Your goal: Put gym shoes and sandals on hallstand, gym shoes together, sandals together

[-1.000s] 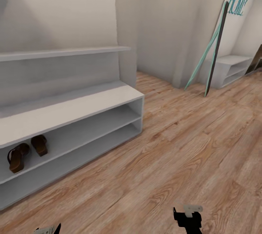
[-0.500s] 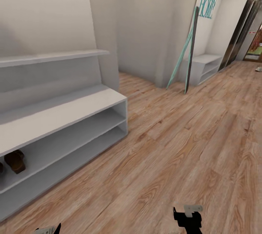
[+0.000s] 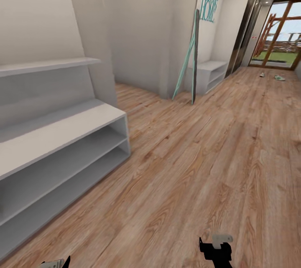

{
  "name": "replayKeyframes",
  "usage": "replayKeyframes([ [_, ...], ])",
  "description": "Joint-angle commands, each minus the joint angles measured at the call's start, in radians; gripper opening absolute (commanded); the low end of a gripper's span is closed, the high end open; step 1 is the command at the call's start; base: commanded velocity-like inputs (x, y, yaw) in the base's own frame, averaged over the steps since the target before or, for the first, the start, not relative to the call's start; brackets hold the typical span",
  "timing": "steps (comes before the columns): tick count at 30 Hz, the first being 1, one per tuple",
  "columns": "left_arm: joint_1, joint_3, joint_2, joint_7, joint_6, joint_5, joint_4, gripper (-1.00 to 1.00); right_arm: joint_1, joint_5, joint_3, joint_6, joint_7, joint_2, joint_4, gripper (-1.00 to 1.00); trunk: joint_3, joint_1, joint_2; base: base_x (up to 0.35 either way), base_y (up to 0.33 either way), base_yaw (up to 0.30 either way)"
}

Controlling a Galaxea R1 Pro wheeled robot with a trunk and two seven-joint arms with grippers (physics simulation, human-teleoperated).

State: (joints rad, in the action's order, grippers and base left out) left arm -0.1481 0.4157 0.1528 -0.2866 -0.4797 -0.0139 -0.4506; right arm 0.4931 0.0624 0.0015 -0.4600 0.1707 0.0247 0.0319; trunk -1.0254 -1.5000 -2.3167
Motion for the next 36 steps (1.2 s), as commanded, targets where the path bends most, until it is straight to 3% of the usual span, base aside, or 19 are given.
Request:
replayKeyframes([
  [1,-0.001,0.008,-0.001,-0.009,-0.002,-0.002,0.001,1.00,0.001,0.007,0.000,-0.002,0.006,0.000,-0.001,1.00,-0.001,0.000,0.000,0.000,0.000,-0.300],
  [10,-0.001,-0.003,-0.004,-0.001,0.001,-0.002,0.001,1.00,0.001,0.008,0.000,-0.002,0.006,0.001,-0.003,1.00,-0.001,0.000,0.000,0.000,0.000,-0.300],
  [14,-0.001,-0.045,-0.025,0.001,0.002,-0.004,0.001,1.00,-0.002,0.009,0.000,-0.002,0.006,0.002,-0.003,1.00,-0.001,0.000,0.000,0.000,0.000,-0.300],
  [21,-0.001,-0.081,-0.033,0.003,0.006,-0.006,0.003,1.00,-0.029,0.009,0.000,-0.003,0.006,0.002,-0.003,1.00,-0.001,0.000,0.000,0.000,0.000,-0.300],
  [36,-0.001,-0.078,-0.033,0.004,0.001,-0.006,0.016,1.00,-0.036,0.008,-0.001,-0.002,0.006,0.001,-0.002,1.00,-0.001,0.000,0.000,0.000,0.000,-0.300],
])
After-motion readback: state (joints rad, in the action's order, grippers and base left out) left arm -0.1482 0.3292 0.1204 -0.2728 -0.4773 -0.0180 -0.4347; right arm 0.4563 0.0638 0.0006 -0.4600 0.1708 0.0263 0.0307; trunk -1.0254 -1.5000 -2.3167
